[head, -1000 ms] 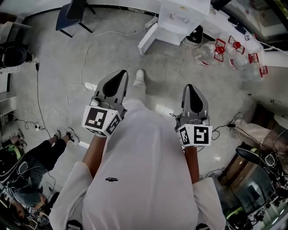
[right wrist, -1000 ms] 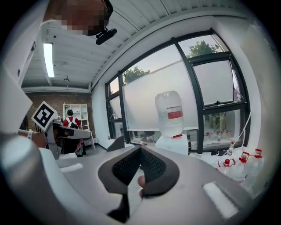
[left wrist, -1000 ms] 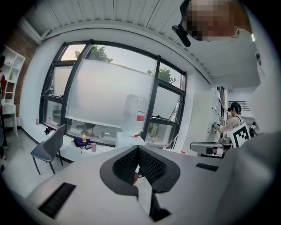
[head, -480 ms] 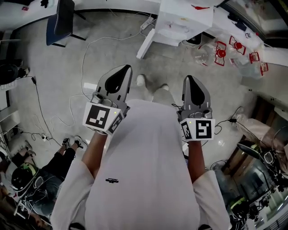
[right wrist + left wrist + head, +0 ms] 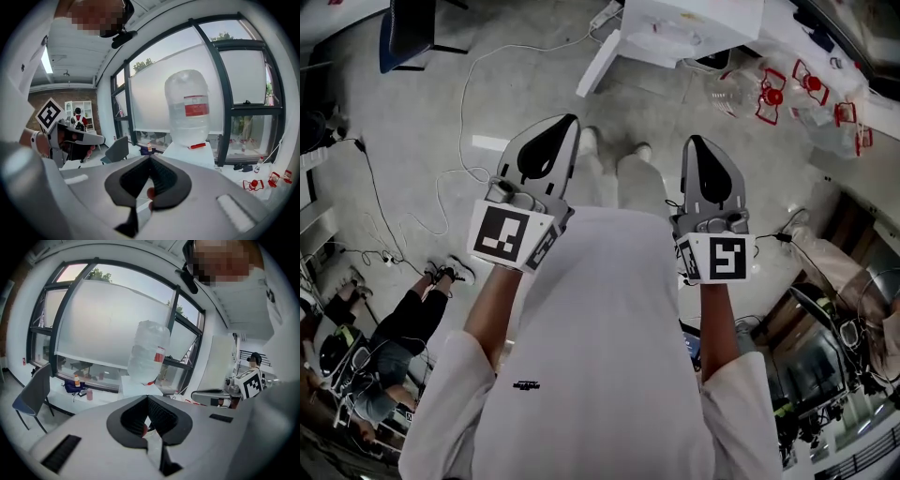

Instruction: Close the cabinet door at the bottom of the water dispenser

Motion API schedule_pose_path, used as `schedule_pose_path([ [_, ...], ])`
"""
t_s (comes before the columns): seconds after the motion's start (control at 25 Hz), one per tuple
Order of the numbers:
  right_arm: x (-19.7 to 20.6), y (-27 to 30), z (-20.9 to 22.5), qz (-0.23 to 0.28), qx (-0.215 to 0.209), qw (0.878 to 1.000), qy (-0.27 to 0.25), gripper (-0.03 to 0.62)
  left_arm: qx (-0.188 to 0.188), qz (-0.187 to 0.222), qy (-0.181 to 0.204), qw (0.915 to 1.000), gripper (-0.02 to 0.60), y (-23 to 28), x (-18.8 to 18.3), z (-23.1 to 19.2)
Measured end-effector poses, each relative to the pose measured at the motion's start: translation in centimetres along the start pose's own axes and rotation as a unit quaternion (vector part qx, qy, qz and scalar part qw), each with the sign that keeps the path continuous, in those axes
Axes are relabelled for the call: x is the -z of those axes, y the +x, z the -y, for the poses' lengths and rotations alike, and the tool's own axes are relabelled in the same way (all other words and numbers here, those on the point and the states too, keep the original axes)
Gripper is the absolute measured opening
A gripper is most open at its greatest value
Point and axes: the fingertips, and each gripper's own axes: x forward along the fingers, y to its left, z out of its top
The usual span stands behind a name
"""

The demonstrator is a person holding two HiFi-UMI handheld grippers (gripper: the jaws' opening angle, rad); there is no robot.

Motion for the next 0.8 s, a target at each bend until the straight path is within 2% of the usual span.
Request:
schedule_pose_path([
  [0.24,3.1,2.7,-0.2,-0.032,-0.044,0.998,0.002,0.009,0.018,-0.036,-0.004,0.9992,0.002,2.1,2.7,0.1],
  [0.48,6.4,6.8,-1.9,-0.05,-0.075,0.996,0.0,0.009,-0.026,-0.041,-0.03,0.9984,0.002,3.0,5.4,-4.2],
  [0.8,10.8,12.5,-3.5,-0.077,-0.103,0.992,0.003,0.011,-0.05,-0.071,-0.051,0.9949,0.002,4.0,9.5,-7.9],
])
